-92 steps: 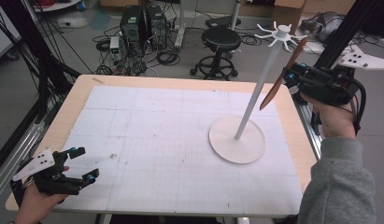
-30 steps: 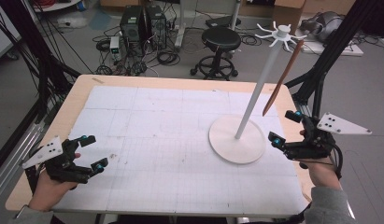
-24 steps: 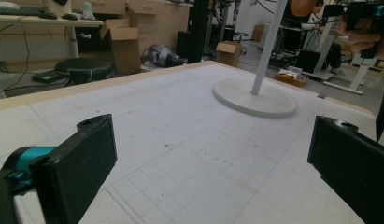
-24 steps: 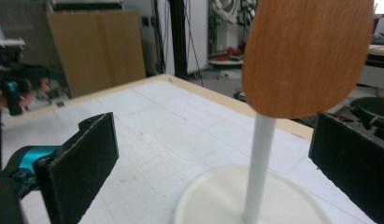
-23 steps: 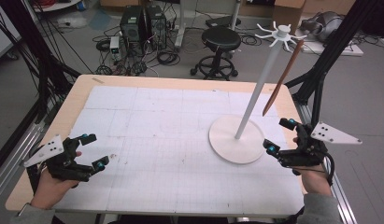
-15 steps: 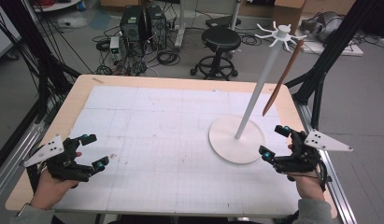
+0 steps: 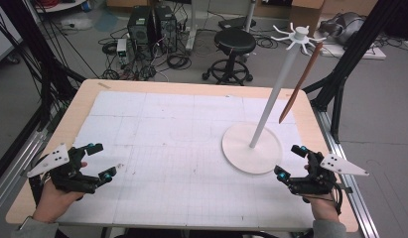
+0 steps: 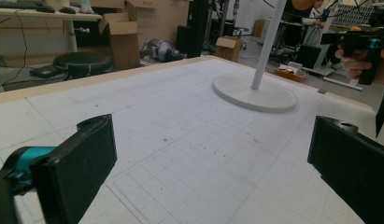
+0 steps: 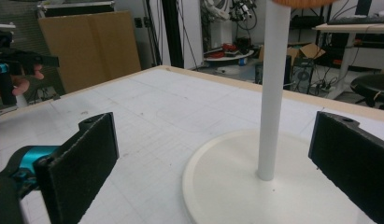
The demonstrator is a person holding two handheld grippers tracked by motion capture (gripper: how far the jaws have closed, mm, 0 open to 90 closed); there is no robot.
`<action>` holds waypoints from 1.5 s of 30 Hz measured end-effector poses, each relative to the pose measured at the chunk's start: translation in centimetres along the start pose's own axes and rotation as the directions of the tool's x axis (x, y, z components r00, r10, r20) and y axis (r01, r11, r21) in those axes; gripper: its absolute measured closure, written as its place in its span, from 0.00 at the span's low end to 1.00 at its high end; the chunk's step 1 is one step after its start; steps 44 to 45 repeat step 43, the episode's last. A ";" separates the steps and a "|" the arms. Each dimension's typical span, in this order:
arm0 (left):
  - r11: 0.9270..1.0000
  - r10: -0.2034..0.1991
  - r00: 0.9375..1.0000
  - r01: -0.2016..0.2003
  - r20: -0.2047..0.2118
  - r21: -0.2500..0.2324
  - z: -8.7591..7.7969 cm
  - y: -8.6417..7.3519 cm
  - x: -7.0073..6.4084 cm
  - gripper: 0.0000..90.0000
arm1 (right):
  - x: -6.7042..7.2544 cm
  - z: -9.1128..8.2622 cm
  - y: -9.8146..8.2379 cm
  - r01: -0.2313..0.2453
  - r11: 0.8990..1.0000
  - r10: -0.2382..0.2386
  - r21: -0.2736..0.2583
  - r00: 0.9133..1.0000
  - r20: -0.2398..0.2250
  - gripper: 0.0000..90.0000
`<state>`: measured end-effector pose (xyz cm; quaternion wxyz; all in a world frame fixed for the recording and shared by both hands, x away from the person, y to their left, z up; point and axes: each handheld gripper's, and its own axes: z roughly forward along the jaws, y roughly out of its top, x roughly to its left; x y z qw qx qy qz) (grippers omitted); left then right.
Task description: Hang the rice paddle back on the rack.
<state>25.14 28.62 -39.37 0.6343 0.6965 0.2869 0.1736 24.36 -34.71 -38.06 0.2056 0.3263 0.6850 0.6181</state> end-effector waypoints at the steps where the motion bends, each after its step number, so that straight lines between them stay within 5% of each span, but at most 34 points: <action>1: 1.000 0.000 1.000 0.000 0.000 0.000 0.0 0.0 0.0 0.02 | 0.0 0.0 -0.1 0.001 1.000 -0.001 0.002 1.000 0.004 0.01; 18: 1.000 0.012 1.000 -0.011 -0.014 0.022 -0.1 -0.4 0.0 0.02 | 1.0 -0.4 -1.6 0.007 1.000 -0.008 0.030 0.999 0.031 0.01; 37: 1.000 0.008 0.999 -0.008 -0.034 0.023 -0.5 -0.6 0.2 0.02 | 2.5 1.1 -2.1 0.064 0.993 -0.062 0.104 0.998 -0.024 0.01; 45: 1.000 0.011 0.999 -0.010 -0.033 0.027 -0.5 -0.6 0.2 0.02 | 2.4 0.9 -2.0 0.040 0.996 -0.038 0.075 0.999 -0.030 0.01</action>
